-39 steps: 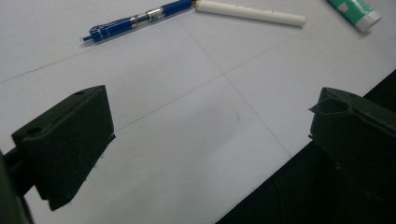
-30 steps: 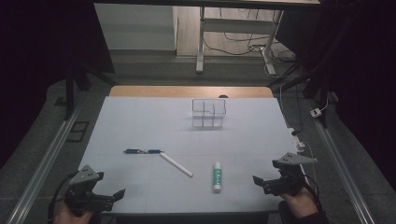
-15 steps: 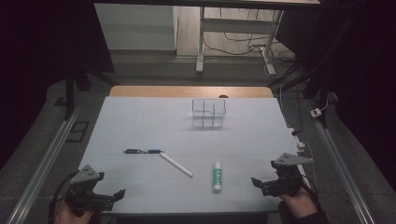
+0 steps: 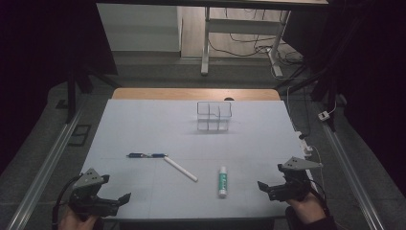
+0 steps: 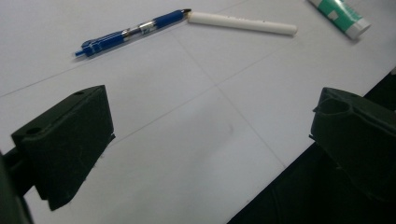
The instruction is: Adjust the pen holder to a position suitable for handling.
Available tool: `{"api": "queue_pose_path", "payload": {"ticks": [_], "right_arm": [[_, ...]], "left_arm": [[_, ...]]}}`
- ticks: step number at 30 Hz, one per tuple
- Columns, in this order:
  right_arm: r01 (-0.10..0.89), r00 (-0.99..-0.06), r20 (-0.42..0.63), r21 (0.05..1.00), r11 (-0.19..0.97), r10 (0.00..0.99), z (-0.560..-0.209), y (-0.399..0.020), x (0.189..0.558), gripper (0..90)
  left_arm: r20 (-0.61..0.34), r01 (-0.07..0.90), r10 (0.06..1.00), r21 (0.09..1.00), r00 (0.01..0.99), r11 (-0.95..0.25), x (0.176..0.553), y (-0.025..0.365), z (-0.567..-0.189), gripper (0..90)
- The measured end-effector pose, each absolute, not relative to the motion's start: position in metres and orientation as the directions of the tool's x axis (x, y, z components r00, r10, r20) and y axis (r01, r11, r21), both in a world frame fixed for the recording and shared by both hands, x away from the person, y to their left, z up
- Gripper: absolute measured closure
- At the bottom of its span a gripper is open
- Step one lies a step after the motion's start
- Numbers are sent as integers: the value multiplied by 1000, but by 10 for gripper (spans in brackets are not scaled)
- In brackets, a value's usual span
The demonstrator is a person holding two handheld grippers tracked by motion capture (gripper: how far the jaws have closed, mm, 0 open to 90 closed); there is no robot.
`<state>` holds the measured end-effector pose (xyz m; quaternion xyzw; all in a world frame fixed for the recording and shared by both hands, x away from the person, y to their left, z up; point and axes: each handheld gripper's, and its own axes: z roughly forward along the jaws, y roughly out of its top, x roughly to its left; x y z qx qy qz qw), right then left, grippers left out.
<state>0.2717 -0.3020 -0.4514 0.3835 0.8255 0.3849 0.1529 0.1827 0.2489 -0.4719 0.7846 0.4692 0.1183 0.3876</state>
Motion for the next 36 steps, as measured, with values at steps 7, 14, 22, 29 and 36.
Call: {"api": "queue_pose_path", "payload": {"ticks": [7, 14, 22, 29, 36], "right_arm": [[504, -674, 52, 762, 407, 737, -451, -297, 273, 0], [483, -683, 40, 774, 410, 729, -450, -291, 275, 0], [453, -703, 15, 780, 431, 711, -446, -283, 280, 0], [440, -729, 22, 781, 444, 685, -449, -274, 284, 0], [466, -730, 51, 767, 441, 682, -450, -269, 292, 0]], "left_arm": [[-164, 626, 805, 721, 570, -297, 188, 241, -471, 0], [-169, 607, 775, 728, 609, -319, 197, 235, -470, 0], [-157, 588, 743, 723, 651, -362, 209, 224, -472, 0], [-141, 533, 711, 763, 688, -365, 220, 218, -472, 0], [-157, 537, 693, 756, 703, -375, 235, 210, -475, 0]]}}
